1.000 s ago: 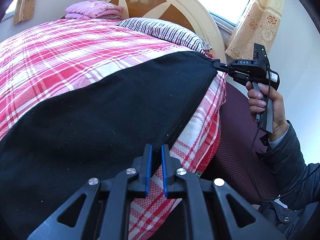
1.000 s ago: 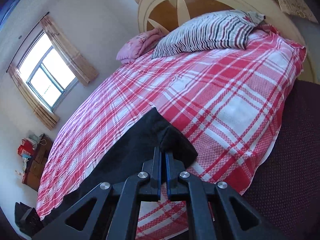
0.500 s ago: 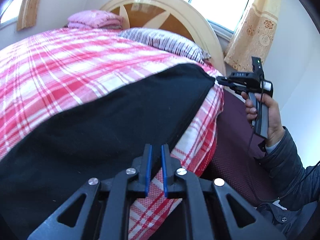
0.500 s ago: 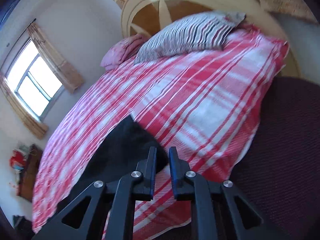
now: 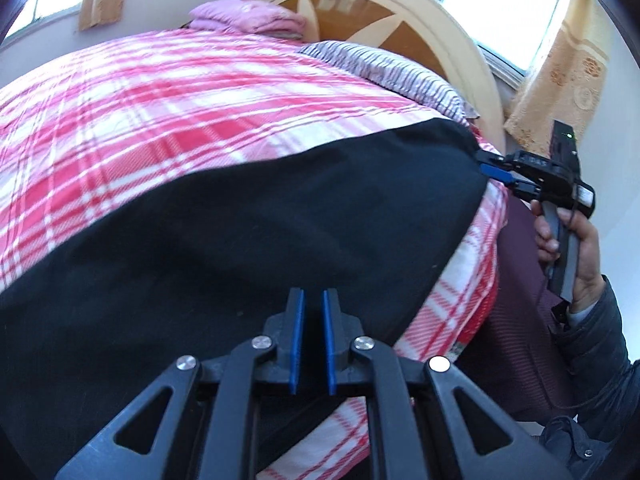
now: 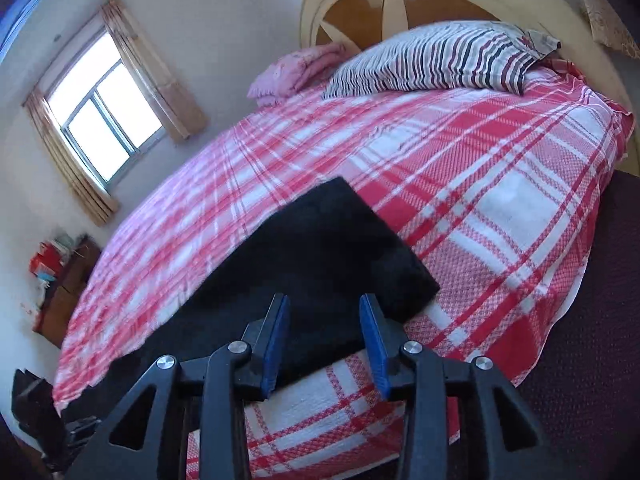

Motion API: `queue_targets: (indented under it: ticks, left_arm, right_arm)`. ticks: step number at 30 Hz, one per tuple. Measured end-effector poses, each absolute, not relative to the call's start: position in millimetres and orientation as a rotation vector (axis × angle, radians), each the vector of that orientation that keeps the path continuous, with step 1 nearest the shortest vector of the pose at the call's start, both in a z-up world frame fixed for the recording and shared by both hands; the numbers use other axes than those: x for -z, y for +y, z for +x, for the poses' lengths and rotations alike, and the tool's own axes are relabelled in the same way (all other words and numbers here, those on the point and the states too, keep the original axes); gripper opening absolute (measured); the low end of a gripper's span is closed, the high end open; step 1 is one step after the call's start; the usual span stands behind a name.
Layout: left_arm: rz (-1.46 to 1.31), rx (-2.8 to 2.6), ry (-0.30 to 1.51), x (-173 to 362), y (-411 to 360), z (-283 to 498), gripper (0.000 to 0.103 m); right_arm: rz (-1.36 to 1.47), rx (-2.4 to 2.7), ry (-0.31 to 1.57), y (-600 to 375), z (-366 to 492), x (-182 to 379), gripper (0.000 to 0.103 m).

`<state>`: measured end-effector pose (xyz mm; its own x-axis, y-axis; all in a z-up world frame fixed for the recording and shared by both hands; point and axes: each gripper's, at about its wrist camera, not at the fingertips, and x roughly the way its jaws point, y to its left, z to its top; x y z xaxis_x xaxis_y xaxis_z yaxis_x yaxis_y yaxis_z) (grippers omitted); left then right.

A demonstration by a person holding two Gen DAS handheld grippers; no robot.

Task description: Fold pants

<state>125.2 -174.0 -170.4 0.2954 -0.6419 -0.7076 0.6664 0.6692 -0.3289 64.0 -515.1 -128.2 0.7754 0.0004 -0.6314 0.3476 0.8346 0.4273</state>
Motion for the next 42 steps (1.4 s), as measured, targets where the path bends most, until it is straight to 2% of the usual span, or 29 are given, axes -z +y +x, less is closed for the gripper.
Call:
queue_targets:
  ticks: [4, 7, 8, 9, 17, 23, 28, 30, 42]
  left_arm:
    - [0.016, 0.814, 0.892, 165, -150, 122, 0.016]
    - [0.003, 0.733, 0.838, 158, -122, 119, 0.040]
    - [-0.014, 0.692, 0.816, 156, -107, 118, 0.051]
    - [-0.029, 0.659, 0.804, 155, -95, 119, 0.058]
    - [-0.088, 0.424, 0.795, 166, -8, 131, 0.058]
    - [-0.051, 0.430, 0.873, 191, 1, 136, 0.058]
    - [-0.044, 0.469, 0.831, 197, 9, 130, 0.061]
    - [-0.089, 0.488, 0.817, 201, 13, 128, 0.068]
    - [-0.115, 0.456, 0.768, 189, 34, 124, 0.069]
  right_arm:
    - [0.549, 0.216, 0.660, -507, 60, 121, 0.039]
    - [0.510, 0.156, 0.629, -488, 62, 105, 0.039]
    - [0.492, 0.138, 0.624, -480, 63, 101, 0.039]
    - [0.468, 0.110, 0.626, -468, 68, 97, 0.039]
    - [0.354, -0.179, 0.725, -355, 132, 84, 0.039]
    - [0.343, -0.453, 0.877, -256, 195, 98, 0.039]
    - [0.245, -0.577, 0.959, -173, 226, 108, 0.039]
    - [0.263, -0.629, 1.013, -147, 242, 117, 0.039]
    - [0.257, -0.756, 1.185, -35, 301, 151, 0.039]
